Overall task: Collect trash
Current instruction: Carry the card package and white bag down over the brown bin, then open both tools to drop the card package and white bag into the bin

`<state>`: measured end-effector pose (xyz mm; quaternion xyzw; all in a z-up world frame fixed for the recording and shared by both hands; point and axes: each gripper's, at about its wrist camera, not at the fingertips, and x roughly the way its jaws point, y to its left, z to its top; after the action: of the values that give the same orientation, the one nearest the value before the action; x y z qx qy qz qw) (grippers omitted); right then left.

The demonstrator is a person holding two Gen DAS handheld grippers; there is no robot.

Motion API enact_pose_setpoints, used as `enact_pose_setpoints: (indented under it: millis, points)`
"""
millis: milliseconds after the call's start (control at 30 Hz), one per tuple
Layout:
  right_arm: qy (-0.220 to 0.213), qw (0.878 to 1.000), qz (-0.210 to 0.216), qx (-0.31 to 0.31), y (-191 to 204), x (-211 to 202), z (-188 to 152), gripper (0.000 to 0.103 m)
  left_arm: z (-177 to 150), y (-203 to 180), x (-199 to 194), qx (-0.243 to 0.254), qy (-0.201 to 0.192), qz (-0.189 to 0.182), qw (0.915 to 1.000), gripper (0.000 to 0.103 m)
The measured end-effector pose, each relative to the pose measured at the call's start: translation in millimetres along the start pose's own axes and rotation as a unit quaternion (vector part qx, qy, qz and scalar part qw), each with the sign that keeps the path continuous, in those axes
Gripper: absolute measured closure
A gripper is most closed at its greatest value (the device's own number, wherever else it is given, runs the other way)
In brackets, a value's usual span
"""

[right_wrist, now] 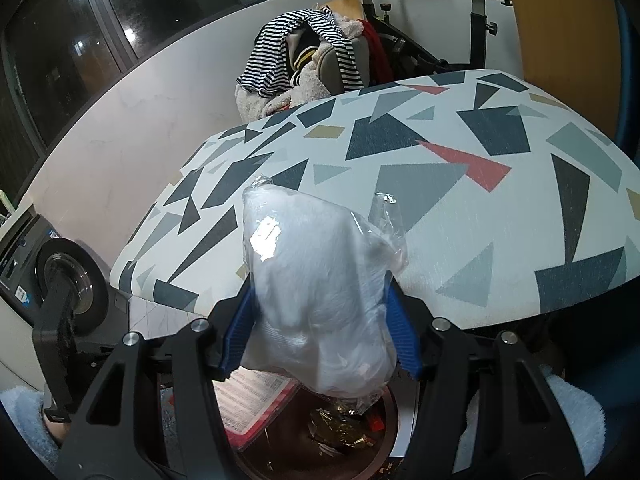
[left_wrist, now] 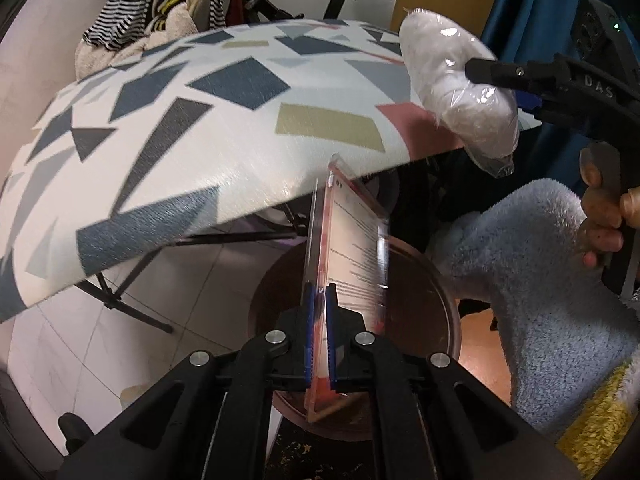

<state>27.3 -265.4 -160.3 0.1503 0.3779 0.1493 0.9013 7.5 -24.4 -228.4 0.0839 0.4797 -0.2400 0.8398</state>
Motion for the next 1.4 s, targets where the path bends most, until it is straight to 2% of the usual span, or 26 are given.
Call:
enact_pose_setpoints:
  millis: [200,300,367,500,667,767,900,1100,1400]
  points:
    - [0.003,1.000,-0.001,0.004,-2.1,2.1,-3.3,0.042,-2.6,0.4,14.1,-0.008,0.020,-0.013,0.9997,0.096]
    - [0.008,1.000,-0.001,0.004,-2.4,3.9,-6.8,0.042,-1.1,1.5,16.2,-0.017,0.018,-0.023,0.9994,0.090]
    - [0.010,1.000,-0.001,0.004,-2.1,4.6,-8.8,0.042,0.6,3.0,13.3,-0.025,0.009,-0.023,0.9994,0.065]
    - [0.021,1.000,-0.001,0.005,-0.9,9.0,-14.5,0.042,10.0,10.0,-3.9,-0.054,-0.026,-0.013,0.9981,0.047]
    - [0.043,0.999,0.003,-0.009,8.7,18.2,-31.2,0.042,19.8,16.8,-30.2,-0.084,-0.065,0.015,0.9942,0.018]
    - [0.051,0.998,0.000,-0.040,21.0,22.2,-41.5,0.042,19.6,19.0,-43.8,-0.092,-0.078,0.024,0.9924,0.012]
    - [0.068,0.993,0.002,-0.092,37.9,28.8,-57.0,0.042,13.4,24.2,-60.5,-0.116,-0.094,0.038,0.9880,0.011]
    - [0.109,0.988,0.010,-0.108,50.1,42.1,-72.1,0.042,5.4,29.1,-72.9,-0.125,-0.105,0.055,0.9850,0.010]
    - [0.160,0.982,-0.006,-0.096,49.2,69.7,-94.0,0.040,-0.3,35.2,-76.7,-0.146,-0.112,0.063,0.9809,0.009]
